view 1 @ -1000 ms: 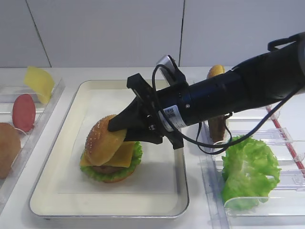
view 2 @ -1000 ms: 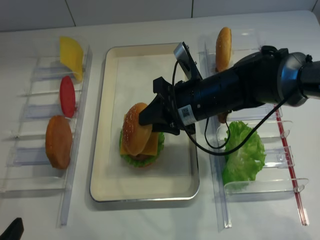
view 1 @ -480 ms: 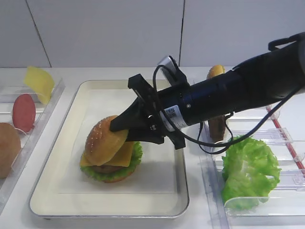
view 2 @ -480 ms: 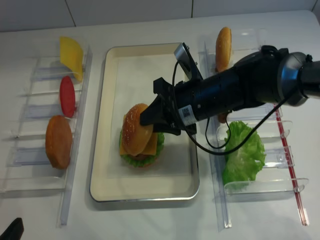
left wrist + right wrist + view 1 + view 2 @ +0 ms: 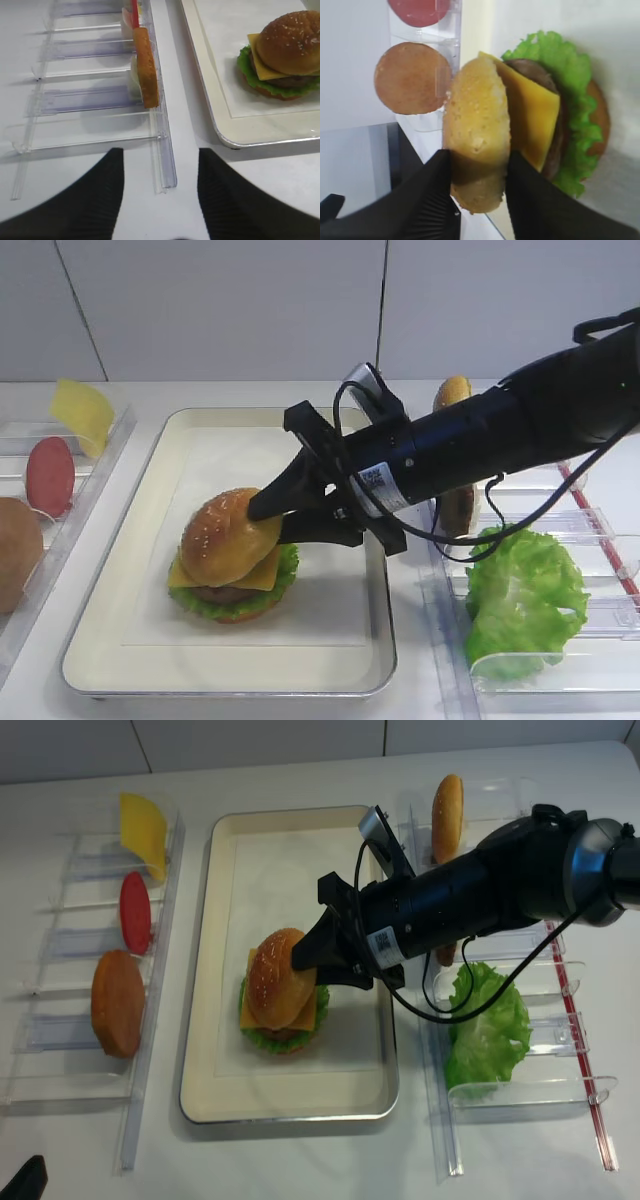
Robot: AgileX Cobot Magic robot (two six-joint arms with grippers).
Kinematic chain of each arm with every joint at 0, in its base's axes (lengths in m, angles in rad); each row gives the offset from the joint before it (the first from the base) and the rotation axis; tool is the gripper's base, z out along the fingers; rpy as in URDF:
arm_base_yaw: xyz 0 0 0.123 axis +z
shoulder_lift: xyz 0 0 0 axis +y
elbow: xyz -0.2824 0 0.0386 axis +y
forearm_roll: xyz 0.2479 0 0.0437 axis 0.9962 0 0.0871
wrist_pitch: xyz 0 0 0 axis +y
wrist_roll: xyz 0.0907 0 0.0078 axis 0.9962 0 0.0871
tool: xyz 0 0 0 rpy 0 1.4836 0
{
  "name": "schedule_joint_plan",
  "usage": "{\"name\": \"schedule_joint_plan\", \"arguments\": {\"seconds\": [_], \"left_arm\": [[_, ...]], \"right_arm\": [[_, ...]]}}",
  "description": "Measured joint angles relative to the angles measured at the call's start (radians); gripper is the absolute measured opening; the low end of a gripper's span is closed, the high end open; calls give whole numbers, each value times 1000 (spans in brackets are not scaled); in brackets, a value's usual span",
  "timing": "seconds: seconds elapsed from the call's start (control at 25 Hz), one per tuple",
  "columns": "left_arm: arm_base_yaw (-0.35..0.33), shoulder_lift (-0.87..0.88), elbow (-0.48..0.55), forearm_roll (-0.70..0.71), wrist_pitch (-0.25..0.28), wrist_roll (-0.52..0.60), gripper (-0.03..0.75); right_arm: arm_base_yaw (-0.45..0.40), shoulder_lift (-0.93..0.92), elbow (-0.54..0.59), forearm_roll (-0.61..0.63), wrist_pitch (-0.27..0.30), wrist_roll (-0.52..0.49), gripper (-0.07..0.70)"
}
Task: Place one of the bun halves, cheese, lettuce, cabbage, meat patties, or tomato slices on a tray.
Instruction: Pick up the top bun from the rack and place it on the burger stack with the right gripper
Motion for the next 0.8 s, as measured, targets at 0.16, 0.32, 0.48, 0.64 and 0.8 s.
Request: {"name": "schedule_joint_plan", "arguments": {"seconds": [0.16, 0.32, 0.48, 0.64, 0.8], "left_arm": [[0, 0, 0, 0, 0, 0, 319], [0, 0, 0, 0, 0, 0, 319], [0, 0, 0, 0, 0, 0, 319], [0, 0, 0, 0, 0, 0, 319], [0, 0, 0, 0, 0, 0, 319]], "right_arm": [[0, 0, 0, -23, -15, 2, 339], [0, 0, 0, -27, -19, 5, 348], [-11, 0, -2, -67, -14, 38, 350], [-20, 0, -24, -90, -1, 56, 389], [-20, 0, -39, -132, 10, 88, 472]]}}
